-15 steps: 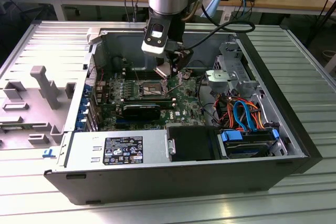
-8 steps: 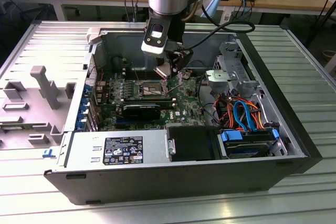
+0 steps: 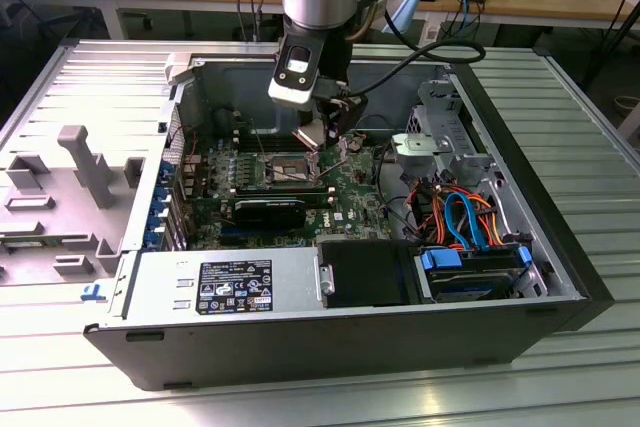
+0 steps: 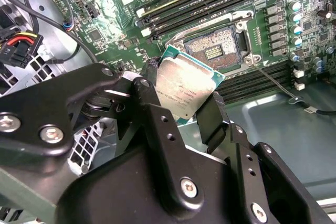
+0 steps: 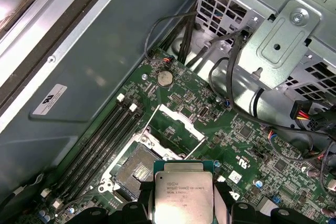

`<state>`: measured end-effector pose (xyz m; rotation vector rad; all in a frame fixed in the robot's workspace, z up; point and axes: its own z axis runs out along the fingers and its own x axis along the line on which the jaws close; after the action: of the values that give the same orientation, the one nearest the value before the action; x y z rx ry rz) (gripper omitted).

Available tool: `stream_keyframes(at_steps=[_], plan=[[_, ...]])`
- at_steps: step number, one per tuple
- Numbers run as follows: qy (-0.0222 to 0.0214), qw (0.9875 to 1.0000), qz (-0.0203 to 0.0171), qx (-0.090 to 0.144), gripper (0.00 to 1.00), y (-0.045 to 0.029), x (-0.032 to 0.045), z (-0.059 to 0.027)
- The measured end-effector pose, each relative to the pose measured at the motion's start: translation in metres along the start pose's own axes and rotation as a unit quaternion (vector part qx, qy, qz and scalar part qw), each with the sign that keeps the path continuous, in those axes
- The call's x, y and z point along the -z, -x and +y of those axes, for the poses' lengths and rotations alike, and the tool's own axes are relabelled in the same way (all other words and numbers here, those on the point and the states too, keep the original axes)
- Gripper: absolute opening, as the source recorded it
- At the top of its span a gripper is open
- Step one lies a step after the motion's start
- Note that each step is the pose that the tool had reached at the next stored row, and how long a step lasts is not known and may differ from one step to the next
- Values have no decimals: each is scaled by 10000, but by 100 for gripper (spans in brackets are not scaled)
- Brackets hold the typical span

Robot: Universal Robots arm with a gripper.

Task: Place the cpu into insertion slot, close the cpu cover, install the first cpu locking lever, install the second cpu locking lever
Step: 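Place the cpu into insertion slot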

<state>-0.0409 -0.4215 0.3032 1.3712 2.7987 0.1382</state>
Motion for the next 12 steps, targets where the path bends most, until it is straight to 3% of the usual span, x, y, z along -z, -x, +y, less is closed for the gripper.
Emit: stream_keyframes(at_steps=[12], plan=[[1,10000,-5,-54,54,0,-9,-1]])
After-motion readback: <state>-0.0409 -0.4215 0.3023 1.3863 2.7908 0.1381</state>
